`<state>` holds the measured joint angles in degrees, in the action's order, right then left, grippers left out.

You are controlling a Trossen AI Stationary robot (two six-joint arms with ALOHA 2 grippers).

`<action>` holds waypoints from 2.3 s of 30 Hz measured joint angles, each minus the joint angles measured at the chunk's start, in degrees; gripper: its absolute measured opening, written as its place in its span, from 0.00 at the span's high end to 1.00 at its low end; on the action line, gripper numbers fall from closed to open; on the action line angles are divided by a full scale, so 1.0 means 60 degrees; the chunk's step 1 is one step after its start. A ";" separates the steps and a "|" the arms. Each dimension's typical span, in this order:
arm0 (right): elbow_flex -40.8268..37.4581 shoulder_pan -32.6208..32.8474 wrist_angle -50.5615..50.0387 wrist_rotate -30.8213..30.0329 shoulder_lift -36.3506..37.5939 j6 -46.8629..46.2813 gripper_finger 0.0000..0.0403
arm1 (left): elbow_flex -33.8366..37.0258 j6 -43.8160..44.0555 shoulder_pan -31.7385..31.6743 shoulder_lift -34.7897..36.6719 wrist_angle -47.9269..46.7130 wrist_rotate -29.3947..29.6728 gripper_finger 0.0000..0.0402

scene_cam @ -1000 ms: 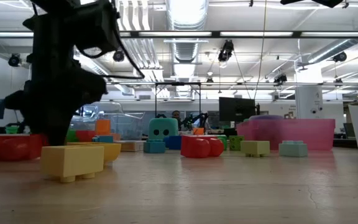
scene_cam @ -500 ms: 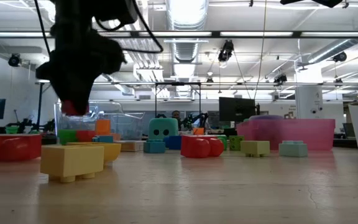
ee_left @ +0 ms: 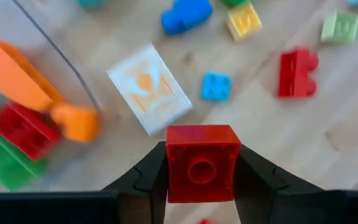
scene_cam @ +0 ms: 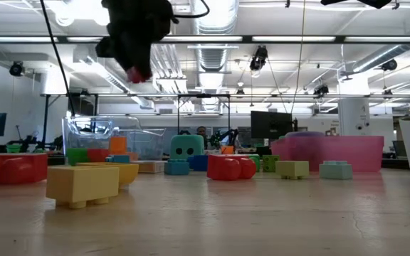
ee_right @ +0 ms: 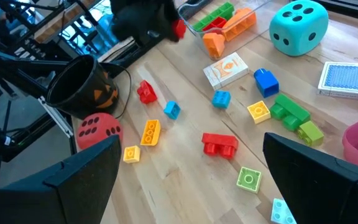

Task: Pick & Place Toys
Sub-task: Put the red game piece into the transparent bin

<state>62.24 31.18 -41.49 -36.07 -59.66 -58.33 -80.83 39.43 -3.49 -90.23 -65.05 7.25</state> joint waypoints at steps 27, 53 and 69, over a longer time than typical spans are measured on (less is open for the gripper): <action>0.0000 0.0004 0.0021 0.0000 0.0000 -0.0426 0.05 | 0.2804 -0.1991 -0.5364 0.0192 -0.0038 -0.0934 0.67; 0.0000 0.0002 0.0013 -0.0005 0.0000 -0.0423 0.05 | 0.3230 -0.1497 -0.5355 0.0185 0.0775 -0.1396 0.67; 0.0000 0.0001 0.0013 -0.0007 0.0000 -0.0345 0.05 | 0.3276 -0.0095 -0.5233 0.0185 0.0689 -0.1236 0.67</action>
<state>62.24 31.19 -41.41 -36.12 -59.66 -60.39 -61.17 38.86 -34.88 -89.12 -60.92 -0.17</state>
